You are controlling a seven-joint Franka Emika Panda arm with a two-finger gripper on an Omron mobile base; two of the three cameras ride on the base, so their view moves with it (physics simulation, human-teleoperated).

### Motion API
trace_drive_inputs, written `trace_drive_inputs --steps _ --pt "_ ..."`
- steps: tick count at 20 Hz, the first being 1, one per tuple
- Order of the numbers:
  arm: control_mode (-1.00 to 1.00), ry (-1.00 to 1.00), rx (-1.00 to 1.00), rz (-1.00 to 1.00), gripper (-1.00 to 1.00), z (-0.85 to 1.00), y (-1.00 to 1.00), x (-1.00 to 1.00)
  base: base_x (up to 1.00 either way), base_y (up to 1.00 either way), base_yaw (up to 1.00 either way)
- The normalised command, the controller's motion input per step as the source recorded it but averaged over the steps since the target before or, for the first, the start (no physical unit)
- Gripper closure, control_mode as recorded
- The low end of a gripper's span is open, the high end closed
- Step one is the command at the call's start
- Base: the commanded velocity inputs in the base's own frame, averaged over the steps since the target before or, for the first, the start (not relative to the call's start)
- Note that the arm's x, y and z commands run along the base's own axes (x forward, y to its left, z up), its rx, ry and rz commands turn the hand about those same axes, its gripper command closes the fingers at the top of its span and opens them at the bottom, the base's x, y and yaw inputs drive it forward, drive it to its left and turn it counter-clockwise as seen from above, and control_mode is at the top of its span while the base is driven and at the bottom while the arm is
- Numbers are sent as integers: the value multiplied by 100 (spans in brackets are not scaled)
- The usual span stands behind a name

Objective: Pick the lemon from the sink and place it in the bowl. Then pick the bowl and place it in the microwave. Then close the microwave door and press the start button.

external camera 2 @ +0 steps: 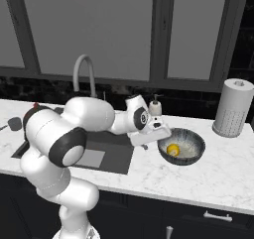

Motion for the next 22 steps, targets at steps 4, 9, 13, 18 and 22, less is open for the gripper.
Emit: trace_drive_inputs --steps 4,9,13,18,22 --pt "-100 16 -3 0 -100 0 -25 5 0 0 0" --pt "-100 16 0 0 -100 1 -23 28 0 0 0" --pt "-100 17 0 1 -100 -9 -12 38 0 0 0" --pt "-100 16 0 5 -100 -26 -11 39 0 0 0" --pt "-100 5 0 6 100 -14 -16 8 0 0 0"
